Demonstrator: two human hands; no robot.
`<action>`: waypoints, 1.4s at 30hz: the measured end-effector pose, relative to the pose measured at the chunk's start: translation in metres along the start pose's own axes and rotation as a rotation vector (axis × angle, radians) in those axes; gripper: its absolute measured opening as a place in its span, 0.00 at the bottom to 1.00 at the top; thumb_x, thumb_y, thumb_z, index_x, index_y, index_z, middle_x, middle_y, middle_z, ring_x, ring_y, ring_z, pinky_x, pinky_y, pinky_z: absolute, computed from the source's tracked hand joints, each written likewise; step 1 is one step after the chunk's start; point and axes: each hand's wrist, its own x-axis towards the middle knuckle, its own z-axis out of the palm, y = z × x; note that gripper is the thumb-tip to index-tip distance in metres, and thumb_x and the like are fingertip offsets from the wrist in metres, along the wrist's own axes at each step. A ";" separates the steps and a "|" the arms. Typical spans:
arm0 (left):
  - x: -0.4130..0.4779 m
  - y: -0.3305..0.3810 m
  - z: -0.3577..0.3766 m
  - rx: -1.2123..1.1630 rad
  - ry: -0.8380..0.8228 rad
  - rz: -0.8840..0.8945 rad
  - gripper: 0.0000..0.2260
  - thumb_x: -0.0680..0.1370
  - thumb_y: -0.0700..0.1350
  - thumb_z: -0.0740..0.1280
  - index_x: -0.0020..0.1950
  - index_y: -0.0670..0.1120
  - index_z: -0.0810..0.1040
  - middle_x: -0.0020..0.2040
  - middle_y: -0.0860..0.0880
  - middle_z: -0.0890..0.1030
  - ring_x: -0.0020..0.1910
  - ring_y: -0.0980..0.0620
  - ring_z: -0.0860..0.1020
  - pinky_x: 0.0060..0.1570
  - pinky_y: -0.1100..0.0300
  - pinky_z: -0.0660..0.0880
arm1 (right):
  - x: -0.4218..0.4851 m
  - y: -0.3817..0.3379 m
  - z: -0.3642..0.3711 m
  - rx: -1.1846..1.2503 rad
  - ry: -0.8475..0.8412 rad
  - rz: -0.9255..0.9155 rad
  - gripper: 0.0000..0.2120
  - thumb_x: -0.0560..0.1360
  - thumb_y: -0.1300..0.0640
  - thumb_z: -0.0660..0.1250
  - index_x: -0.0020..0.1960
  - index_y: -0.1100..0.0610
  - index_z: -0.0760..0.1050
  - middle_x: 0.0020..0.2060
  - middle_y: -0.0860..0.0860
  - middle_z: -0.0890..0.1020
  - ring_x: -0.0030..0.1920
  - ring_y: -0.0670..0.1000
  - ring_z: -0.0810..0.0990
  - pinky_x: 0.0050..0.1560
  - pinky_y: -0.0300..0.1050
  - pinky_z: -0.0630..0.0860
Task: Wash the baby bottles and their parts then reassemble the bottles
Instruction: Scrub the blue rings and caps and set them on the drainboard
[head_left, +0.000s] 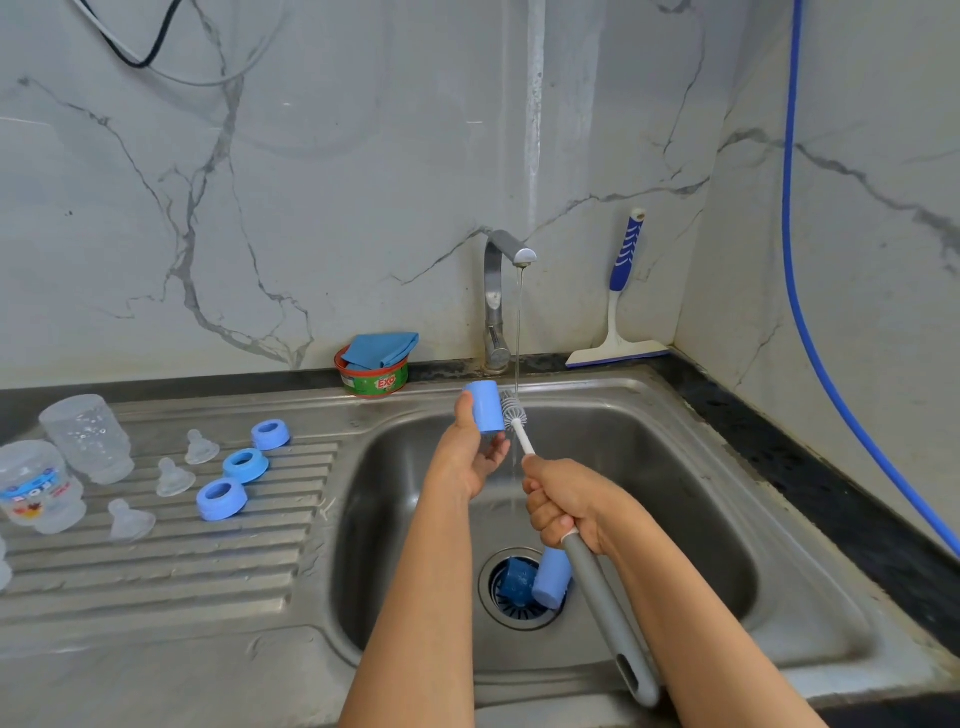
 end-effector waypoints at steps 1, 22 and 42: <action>0.000 0.000 0.001 -0.001 -0.030 -0.010 0.18 0.80 0.58 0.61 0.52 0.42 0.71 0.49 0.40 0.74 0.43 0.47 0.75 0.50 0.52 0.77 | 0.001 0.000 0.000 0.015 0.015 -0.016 0.19 0.82 0.49 0.55 0.35 0.55 0.63 0.22 0.47 0.62 0.17 0.42 0.57 0.16 0.31 0.54; 0.011 0.003 -0.005 -0.236 0.090 0.071 0.13 0.78 0.45 0.67 0.57 0.38 0.72 0.55 0.38 0.75 0.52 0.43 0.77 0.49 0.50 0.77 | -0.006 0.001 0.009 -0.277 0.063 -0.154 0.14 0.80 0.52 0.51 0.37 0.55 0.62 0.23 0.47 0.61 0.20 0.44 0.57 0.19 0.33 0.54; -0.001 -0.008 -0.003 -0.225 0.229 0.177 0.11 0.76 0.39 0.68 0.57 0.40 0.71 0.49 0.40 0.77 0.42 0.47 0.79 0.39 0.56 0.81 | -0.003 0.002 0.024 -0.301 0.119 -0.115 0.14 0.80 0.55 0.50 0.40 0.58 0.67 0.24 0.50 0.63 0.19 0.45 0.58 0.19 0.33 0.55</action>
